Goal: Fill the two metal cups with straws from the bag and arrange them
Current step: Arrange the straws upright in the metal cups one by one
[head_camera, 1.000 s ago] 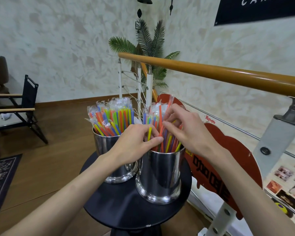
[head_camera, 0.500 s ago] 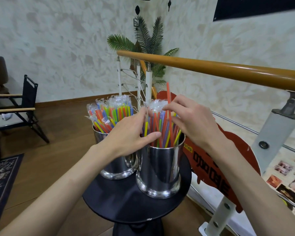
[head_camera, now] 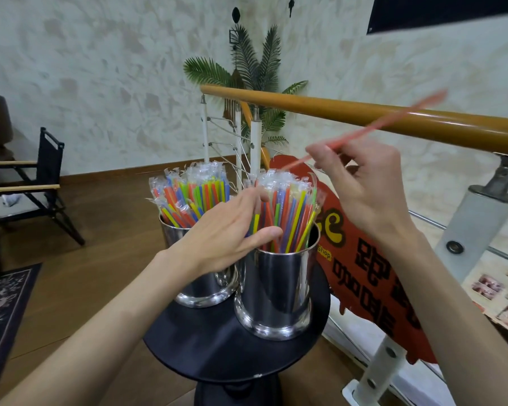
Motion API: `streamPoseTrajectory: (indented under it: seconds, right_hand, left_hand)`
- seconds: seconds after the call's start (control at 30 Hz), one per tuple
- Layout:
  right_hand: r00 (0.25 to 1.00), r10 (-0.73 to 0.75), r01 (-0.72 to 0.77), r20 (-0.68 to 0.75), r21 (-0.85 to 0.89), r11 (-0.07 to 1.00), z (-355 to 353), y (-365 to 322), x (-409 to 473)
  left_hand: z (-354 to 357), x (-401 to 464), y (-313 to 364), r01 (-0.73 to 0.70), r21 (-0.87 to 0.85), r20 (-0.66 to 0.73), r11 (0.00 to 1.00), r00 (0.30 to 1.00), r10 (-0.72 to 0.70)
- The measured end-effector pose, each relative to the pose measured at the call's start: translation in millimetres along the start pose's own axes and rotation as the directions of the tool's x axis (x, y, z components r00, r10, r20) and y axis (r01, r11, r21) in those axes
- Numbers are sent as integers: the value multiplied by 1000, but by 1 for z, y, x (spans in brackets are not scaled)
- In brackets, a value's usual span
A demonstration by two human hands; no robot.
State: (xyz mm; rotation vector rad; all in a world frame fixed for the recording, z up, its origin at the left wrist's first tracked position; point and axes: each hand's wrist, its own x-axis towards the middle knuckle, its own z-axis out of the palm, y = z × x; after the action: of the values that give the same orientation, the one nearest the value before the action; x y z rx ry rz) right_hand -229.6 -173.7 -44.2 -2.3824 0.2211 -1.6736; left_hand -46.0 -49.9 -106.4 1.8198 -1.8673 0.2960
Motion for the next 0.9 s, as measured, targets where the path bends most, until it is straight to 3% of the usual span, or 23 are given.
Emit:
streamPoseTrajectory:
  seconds: [0.1, 0.23, 0.33, 0.5, 0.73, 0.9]
  right_hand:
    - [973, 198, -206, 116, 71, 976, -1, -11, 1]
    - [842, 387, -373, 377, -112, 921, 10, 0, -4]
    - [717, 393, -352, 576, -188, 917, 23, 4, -13]
    - [616, 319, -143, 720, -295, 945, 50, 5, -30]
    - [579, 293, -152, 761, -252, 956, 52, 11, -32]
    - [640, 293, -188, 710, -226, 956, 50, 8, -30]
  left_hand:
    - [-3, 0, -2, -3, -38, 28, 999, 1000, 4]
    - [-6, 0, -4, -40, -46, -37, 998, 999, 38]
    - [-3, 0, -4, -47, -46, -125, 998, 991, 41]
    - [2, 4, 7, 20, -238, -247, 971, 966, -81]
    - [4, 8, 18, 37, -484, -335, 874, 915, -224]
    - [1, 8, 17, 26, -657, -283, 754, 918, -278]
